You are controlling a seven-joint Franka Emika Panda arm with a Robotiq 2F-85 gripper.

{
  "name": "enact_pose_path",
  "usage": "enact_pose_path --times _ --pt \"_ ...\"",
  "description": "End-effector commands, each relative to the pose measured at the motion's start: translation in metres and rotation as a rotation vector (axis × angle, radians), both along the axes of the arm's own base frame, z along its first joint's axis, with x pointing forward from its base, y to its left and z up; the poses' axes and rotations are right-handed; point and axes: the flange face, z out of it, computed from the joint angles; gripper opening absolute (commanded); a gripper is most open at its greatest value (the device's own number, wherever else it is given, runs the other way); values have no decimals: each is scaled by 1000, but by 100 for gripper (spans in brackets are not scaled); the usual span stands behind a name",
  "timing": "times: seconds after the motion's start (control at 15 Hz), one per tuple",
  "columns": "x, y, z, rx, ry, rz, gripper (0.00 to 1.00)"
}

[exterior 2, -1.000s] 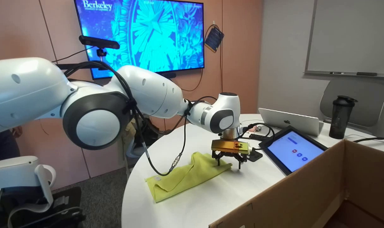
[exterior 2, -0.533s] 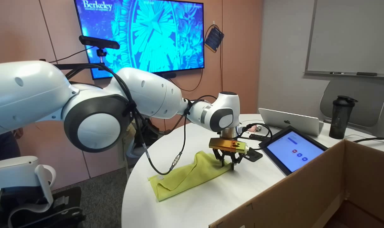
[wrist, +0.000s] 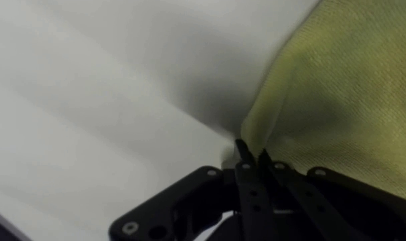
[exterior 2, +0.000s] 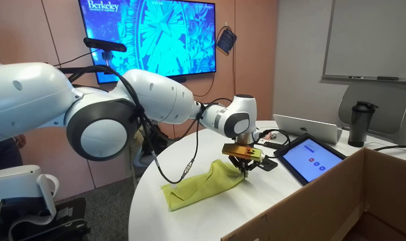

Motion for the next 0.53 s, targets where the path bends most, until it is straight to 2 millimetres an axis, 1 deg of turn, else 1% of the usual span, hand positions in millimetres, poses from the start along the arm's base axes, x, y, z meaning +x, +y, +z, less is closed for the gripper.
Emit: enact_pose_path --times 0.0,0.13,0.27,0.47 --pt "5 -8 32 63 -3 18 1" --pt "6 -14 48 91 -8 38 1" --pt "4 -18 59 114 2 67 1" --pt "-5 -26 64 141 22 128 1"
